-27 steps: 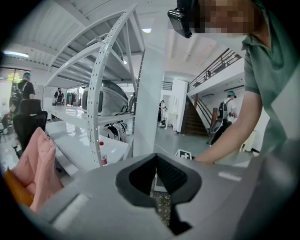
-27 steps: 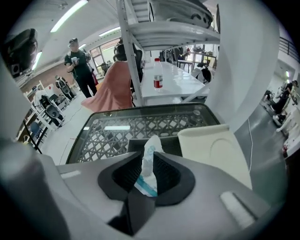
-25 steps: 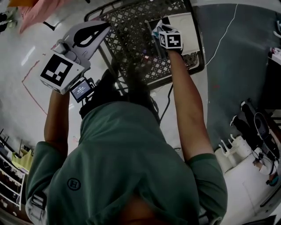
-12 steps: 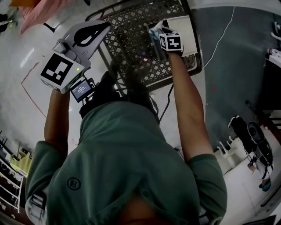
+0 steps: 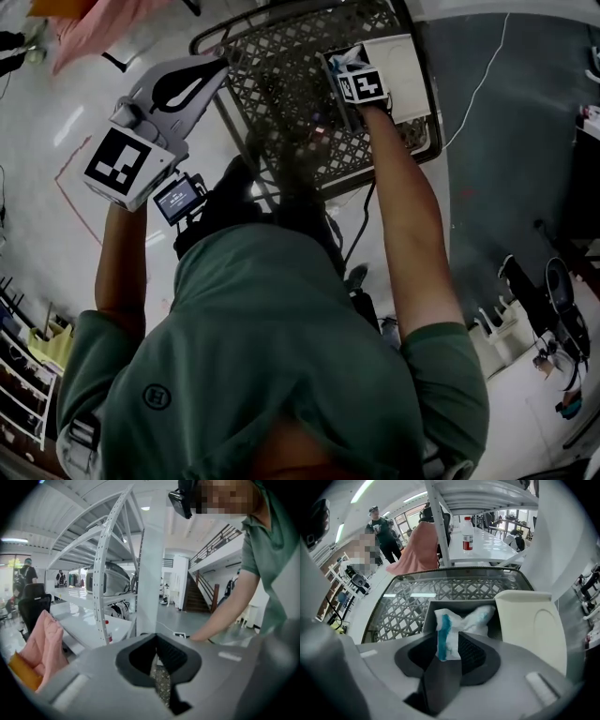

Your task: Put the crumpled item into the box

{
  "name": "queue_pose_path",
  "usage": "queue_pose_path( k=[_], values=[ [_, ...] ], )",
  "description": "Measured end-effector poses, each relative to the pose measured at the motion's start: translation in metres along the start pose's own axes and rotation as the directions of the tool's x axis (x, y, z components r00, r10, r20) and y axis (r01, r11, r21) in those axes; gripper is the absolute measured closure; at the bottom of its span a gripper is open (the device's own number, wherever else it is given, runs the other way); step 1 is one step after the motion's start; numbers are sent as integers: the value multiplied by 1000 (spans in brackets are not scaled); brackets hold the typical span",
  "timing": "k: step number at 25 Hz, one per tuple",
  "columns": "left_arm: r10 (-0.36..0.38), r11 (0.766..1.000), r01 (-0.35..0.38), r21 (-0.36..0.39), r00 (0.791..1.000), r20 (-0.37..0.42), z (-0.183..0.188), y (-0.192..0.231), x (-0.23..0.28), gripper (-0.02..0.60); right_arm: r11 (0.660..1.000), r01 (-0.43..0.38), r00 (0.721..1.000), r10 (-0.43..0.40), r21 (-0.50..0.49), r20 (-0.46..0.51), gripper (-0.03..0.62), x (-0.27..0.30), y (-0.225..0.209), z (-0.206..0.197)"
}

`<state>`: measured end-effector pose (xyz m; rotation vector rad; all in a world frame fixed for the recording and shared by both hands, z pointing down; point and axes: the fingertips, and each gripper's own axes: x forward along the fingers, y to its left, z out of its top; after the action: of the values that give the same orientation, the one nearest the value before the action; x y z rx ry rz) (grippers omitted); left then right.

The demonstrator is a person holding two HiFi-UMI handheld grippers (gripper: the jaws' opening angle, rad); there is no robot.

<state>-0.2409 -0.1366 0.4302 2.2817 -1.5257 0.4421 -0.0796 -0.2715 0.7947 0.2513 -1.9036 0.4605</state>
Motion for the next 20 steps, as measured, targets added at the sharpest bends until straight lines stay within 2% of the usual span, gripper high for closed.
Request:
queue_pose_path(
  k=[3, 8, 11, 14, 16, 17, 20],
  values=[
    [2, 1000, -2, -3, 1000, -14, -7, -3, -5, 578, 1000, 3, 1000, -3, 30, -17, 442, 2, -3, -5],
    [-1, 1000, 1, 2, 1000, 13, -2, -6, -6, 578, 999, 35, 999, -35, 37, 22, 458, -18, -3, -4],
    [-13, 1000, 13, 11, 999, 41, 10, -11, -7, 577, 998, 60, 996, -62, 37, 62, 495, -41, 1, -1],
    [-25, 999, 23, 26, 997, 72, 24, -14, -9, 578, 995, 101, 981, -103, 24, 165, 588, -74, 8, 17],
    [-33, 999, 30, 35, 995, 95, 33, -14, -11, 578, 993, 115, 951, -117, 22, 287, 588, -111, 21, 42],
    [-38, 999, 34, 40, 994, 106, 37, -15, -12, 578, 992, 121, 926, -122, 24, 356, 588, -134, 29, 57],
    [-51, 998, 44, 55, 990, 131, 47, -17, -16, 578, 988, 149, 825, -138, 25, 547, 588, -212, 59, 96]
  ],
)
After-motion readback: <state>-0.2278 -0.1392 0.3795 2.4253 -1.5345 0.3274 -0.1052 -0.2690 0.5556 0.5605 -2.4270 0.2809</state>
